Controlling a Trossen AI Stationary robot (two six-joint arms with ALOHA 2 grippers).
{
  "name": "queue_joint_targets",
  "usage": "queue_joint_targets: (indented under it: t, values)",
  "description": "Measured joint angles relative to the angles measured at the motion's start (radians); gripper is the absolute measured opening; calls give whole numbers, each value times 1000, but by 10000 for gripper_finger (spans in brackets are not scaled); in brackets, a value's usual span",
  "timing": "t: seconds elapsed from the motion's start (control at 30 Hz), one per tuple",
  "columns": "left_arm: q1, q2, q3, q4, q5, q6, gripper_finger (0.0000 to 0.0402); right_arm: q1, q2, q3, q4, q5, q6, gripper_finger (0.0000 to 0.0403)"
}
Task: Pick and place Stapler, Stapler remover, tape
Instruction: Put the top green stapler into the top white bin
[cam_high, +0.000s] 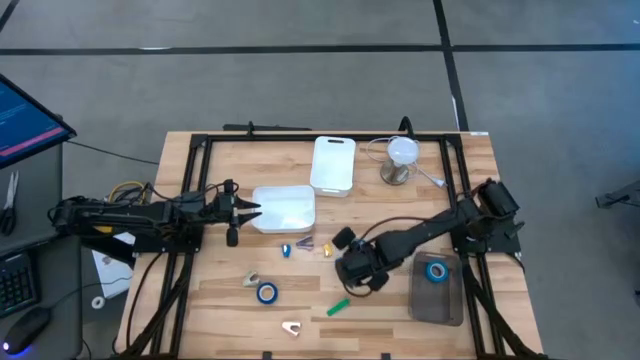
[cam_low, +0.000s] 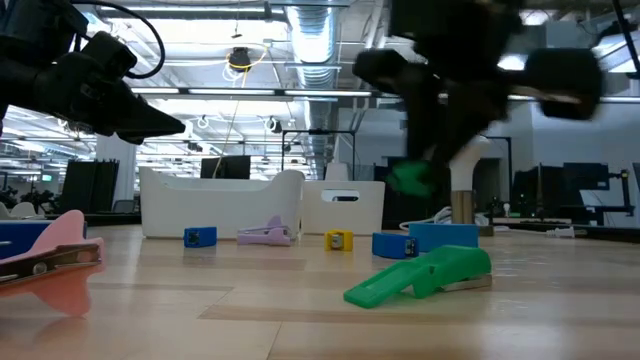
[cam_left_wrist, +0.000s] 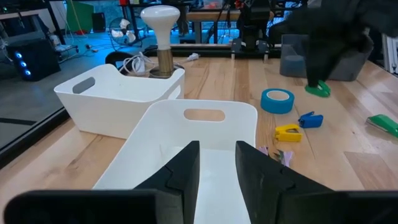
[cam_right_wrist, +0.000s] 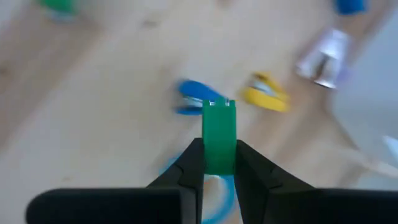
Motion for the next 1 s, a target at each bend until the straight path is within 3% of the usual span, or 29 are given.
queue_joint_targets:
  t: [0.4,0.77,1.0]
  values:
    - [0,0,0,0,0,0,95,-196,0,336,-196,150,-9,49]
    - [0,0,-1,0,0,0,95,-467,0,489,-169,143,-11,49]
    - [0,0,-1,0,0,0,95,-609,14,492,-100,14,8,49]
